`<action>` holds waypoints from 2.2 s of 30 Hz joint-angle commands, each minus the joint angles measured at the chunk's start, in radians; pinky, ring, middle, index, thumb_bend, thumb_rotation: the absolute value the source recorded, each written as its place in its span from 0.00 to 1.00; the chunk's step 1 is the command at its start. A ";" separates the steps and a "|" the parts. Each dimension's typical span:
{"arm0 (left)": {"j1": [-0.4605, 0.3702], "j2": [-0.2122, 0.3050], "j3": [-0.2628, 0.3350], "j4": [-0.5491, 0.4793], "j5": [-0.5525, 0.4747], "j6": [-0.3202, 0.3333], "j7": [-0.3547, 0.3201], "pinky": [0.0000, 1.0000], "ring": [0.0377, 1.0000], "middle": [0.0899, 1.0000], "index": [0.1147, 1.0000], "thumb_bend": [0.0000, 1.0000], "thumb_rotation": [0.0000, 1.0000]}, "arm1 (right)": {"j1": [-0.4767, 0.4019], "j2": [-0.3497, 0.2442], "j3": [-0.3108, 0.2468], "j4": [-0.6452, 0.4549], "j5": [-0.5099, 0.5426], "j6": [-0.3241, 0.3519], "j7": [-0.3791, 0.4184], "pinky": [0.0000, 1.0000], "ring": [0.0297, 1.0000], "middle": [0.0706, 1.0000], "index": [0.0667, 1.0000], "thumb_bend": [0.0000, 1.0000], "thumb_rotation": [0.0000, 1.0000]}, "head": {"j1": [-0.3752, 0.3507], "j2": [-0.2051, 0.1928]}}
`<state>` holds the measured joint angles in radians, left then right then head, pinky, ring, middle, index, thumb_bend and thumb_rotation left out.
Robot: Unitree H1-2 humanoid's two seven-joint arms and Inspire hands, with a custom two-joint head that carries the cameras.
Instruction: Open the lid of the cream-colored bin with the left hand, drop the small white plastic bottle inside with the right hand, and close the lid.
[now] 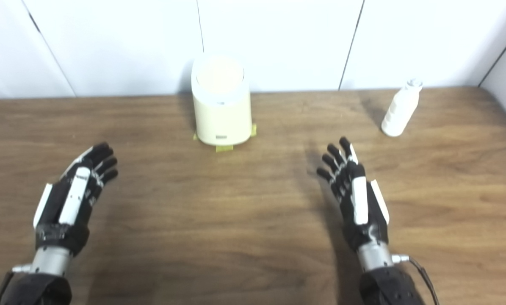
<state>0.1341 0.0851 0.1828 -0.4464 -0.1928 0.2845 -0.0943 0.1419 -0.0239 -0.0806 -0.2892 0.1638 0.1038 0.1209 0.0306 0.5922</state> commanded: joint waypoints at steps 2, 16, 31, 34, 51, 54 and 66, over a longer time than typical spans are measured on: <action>0.195 -0.020 -0.031 -0.009 0.017 -0.079 -0.015 0.88 0.87 0.86 0.83 0.25 0.63 | 0.176 0.003 0.008 -0.007 0.015 -0.092 0.018 0.88 0.94 0.96 1.00 0.62 1.00 | 0.005 -0.010; 0.202 -0.010 -0.048 0.038 0.033 -0.144 -0.019 0.86 0.87 0.86 0.85 0.22 0.59 | 0.174 0.003 0.016 0.054 -0.003 -0.155 0.018 0.86 0.93 0.96 1.00 0.59 1.00 | 0.010 -0.086; 0.187 -0.012 -0.046 0.084 0.033 -0.167 -0.017 0.88 0.88 0.87 0.86 0.24 0.52 | 0.157 0.007 0.018 0.111 -0.012 -0.194 0.009 0.84 0.91 0.94 1.00 0.59 0.98 | 0.004 -0.121; 0.185 -0.018 -0.046 0.096 0.021 -0.175 -0.019 0.88 0.88 0.87 0.87 0.26 0.47 | 0.153 0.006 0.017 0.129 -0.014 -0.204 0.010 0.83 0.92 0.94 1.00 0.59 0.98 | 0.011 -0.129; -0.068 -0.016 -0.090 -0.001 0.188 -0.060 0.081 0.75 0.83 0.84 0.86 0.62 0.09 | 0.098 -0.007 0.019 0.260 -0.005 -0.278 0.023 0.84 0.92 0.95 1.00 0.51 1.00 | 0.027 -0.195; -0.134 0.005 -0.090 0.004 0.226 -0.037 0.088 0.77 0.82 0.84 0.86 0.66 0.18 | 0.088 0.000 0.017 0.276 -0.020 -0.283 0.015 0.82 0.91 0.95 1.00 0.51 1.00 | 0.024 -0.204; -0.357 0.061 -0.118 0.007 0.338 0.077 0.096 0.79 0.80 0.83 0.85 0.76 0.24 | 0.064 0.017 0.016 0.295 -0.020 -0.270 0.009 0.83 0.92 0.95 1.00 0.52 0.97 | 0.018 -0.200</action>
<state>-0.1602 0.1176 0.0758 -0.4129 0.1088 0.3574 0.0001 0.1217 -0.0282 -0.0826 -0.1243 0.1320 -0.1558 0.1283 0.0476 0.3912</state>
